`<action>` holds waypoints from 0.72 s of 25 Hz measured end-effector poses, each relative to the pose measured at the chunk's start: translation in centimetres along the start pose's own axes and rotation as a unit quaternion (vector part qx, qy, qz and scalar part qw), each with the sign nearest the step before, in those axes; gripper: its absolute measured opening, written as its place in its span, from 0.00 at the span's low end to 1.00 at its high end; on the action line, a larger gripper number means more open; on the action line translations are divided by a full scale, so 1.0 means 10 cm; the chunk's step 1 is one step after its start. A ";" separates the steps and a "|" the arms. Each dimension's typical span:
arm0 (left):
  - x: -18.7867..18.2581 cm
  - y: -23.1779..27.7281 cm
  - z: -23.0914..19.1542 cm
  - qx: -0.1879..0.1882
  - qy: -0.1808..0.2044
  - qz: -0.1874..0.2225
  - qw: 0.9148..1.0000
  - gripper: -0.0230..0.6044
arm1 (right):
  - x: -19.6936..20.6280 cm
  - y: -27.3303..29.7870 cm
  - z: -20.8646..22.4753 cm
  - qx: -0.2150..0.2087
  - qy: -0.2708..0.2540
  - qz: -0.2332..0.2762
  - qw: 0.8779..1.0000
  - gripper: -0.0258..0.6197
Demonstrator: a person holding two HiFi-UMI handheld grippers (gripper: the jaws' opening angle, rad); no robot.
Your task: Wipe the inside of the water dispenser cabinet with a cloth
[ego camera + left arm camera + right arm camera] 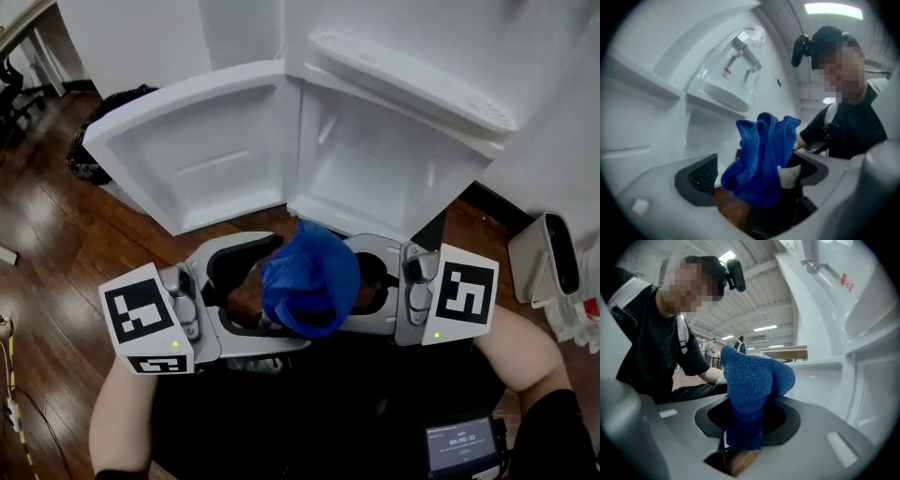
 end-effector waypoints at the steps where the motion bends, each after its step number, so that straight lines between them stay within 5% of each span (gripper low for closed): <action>1: 0.00 0.00 0.09 0.031 0.006 0.001 1.000 0.83 | 0.03 0.03 -0.06 -0.011 -0.010 -0.010 1.000 0.27; 3: -0.03 0.00 0.23 0.055 0.034 0.008 0.998 0.81 | 0.10 0.06 -0.15 -0.028 -0.023 -0.035 0.999 0.27; 5: -0.04 -0.01 0.29 0.043 0.059 0.009 0.997 0.76 | 0.14 0.09 -0.20 -0.036 -0.019 -0.044 0.998 0.27; 8: -0.04 -0.01 0.28 0.021 0.075 0.006 0.997 0.55 | 0.12 0.13 -0.17 -0.030 0.005 -0.027 0.999 0.27; 11: -0.02 0.03 0.25 -0.003 0.092 -0.007 0.996 0.50 | 0.11 0.13 -0.13 -0.025 0.020 -0.016 0.999 0.27; 15: -0.02 0.04 0.22 -0.024 0.099 -0.001 0.995 0.47 | 0.16 0.11 -0.07 -0.021 0.048 -0.012 0.999 0.27; 18: -0.07 0.03 0.19 -0.040 0.086 0.022 0.995 0.35 | 0.19 0.07 0.02 -0.017 0.057 0.003 0.998 0.27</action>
Point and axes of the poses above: the fingertips, and each gripper's own axes: y forward along the fingers, z to its right, x out of its underside, the point moved 4 cm from there along -y, backward along the fingers, and after that the axes turned 4 degrees about -z, right-handed, at the moved point
